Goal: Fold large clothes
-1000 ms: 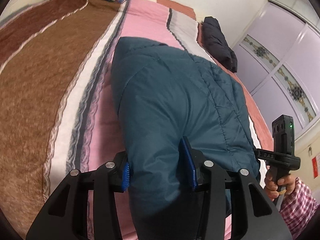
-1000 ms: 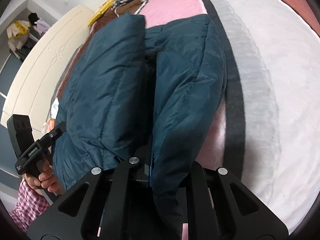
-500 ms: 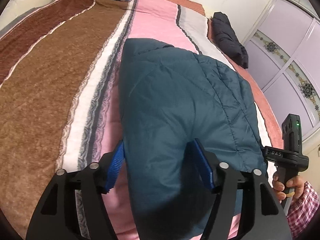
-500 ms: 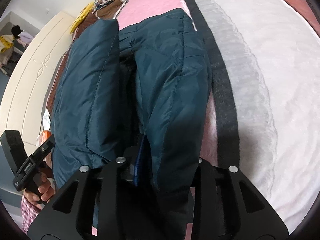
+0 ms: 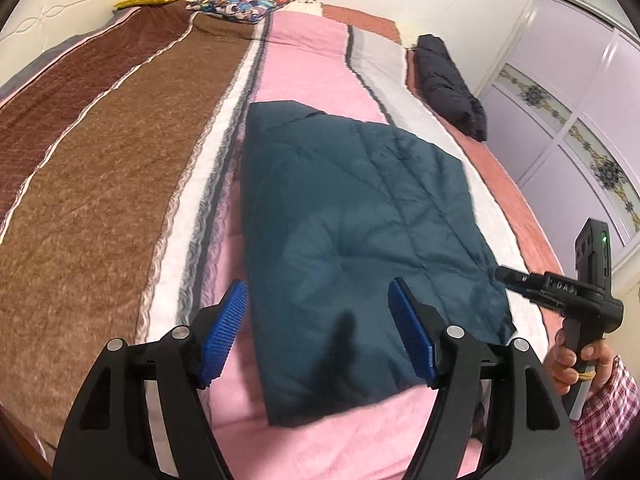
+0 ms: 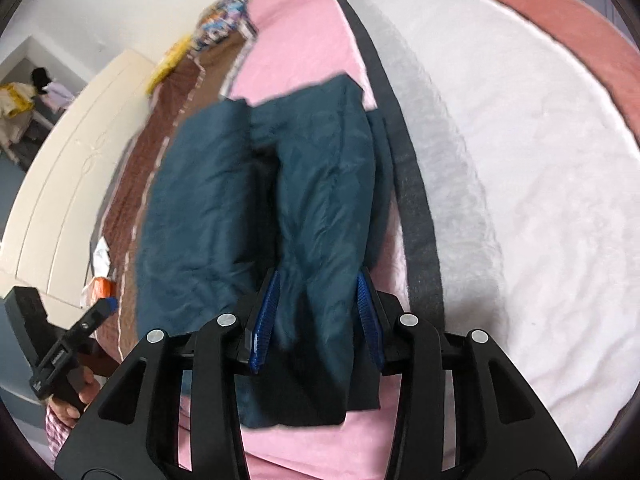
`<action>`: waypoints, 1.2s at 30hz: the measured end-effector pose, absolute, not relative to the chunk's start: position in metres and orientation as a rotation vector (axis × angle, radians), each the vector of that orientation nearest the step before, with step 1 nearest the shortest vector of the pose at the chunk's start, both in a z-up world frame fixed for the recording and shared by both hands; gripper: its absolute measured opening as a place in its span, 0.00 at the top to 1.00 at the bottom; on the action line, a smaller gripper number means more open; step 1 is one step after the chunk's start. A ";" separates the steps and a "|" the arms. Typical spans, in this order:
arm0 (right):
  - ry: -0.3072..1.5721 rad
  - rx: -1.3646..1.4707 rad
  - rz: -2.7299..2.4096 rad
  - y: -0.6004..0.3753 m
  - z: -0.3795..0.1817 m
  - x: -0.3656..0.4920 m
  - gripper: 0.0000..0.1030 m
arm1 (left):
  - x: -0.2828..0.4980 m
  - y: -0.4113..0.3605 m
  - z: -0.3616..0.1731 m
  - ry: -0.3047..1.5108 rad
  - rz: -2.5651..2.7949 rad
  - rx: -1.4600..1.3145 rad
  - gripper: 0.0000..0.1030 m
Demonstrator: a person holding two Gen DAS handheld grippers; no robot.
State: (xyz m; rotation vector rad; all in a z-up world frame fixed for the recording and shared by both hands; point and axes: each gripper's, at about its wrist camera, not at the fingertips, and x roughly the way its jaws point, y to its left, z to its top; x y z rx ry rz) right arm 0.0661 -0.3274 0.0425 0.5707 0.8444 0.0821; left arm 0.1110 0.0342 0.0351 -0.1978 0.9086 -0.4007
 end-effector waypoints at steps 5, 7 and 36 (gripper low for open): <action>0.797 0.521 0.083 -0.317 0.061 0.030 0.61 | 0.085 0.030 0.037 0.916 -0.399 -0.159 0.32; 0.794 0.503 0.080 -0.312 0.064 0.017 0.61 | 0.075 0.028 0.038 0.914 -0.389 -0.146 0.32; 0.753 0.240 -0.054 -0.212 0.037 -0.069 0.61 | -0.025 -0.010 0.031 0.885 -0.171 -0.061 0.32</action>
